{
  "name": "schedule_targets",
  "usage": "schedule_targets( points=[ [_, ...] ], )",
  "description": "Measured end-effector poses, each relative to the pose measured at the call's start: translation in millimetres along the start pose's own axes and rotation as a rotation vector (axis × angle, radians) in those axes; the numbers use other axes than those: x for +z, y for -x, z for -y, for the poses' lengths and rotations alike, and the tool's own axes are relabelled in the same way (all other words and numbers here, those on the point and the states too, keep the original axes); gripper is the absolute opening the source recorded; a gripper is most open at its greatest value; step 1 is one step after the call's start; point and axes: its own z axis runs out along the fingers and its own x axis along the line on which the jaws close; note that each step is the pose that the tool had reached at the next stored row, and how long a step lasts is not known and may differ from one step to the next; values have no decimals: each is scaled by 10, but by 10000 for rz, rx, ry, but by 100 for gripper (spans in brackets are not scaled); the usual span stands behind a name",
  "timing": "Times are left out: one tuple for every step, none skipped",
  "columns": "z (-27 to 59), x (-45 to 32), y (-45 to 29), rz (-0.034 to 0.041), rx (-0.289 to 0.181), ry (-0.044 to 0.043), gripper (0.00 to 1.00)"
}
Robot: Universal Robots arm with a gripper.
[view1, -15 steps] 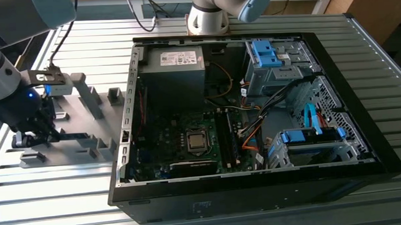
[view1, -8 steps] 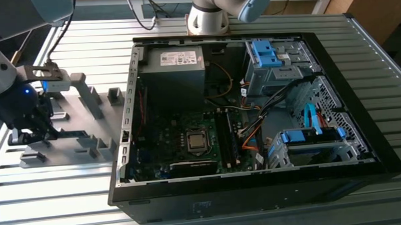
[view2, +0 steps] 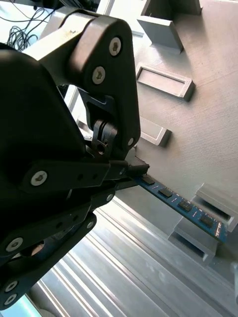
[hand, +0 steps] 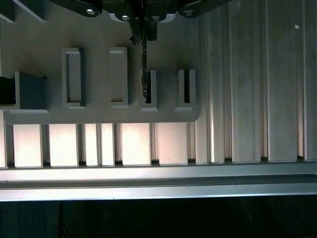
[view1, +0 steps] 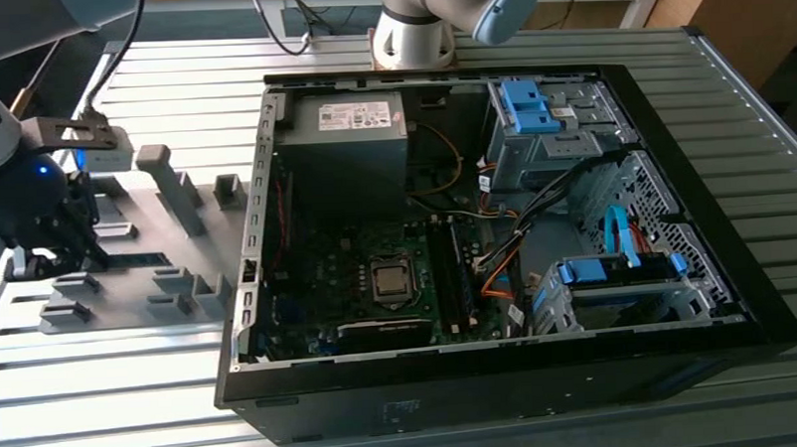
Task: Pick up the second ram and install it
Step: 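Pick up the second ram and move it above second insertion slot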
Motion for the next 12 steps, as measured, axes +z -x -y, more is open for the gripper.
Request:
schedule_targets(
  points=[
    [0, -7, 0, 0, 0, 0, 15],
    [0, -6, 0, 1, -1, -2, 15],
    [0, -6, 0, 2, 0, -3, 15],
    [0, -8, 0, 1, 0, -2, 15],
    [0, -10, 0, 0, -1, 0, 15],
    [0, -11, 0, 0, 0, 0, 15],
    [0, -13, 0, 0, 0, 0, 15],
    [0, -15, 0, 0, 0, 0, 15],
    [0, -15, 0, 0, 0, 0, 15],
    [0, -16, 0, 0, -1, 1, 15],
    [0, -19, 0, -1, 0, 1, 15],
    [0, -23, 0, -2, -1, 2, 15]
  ],
)
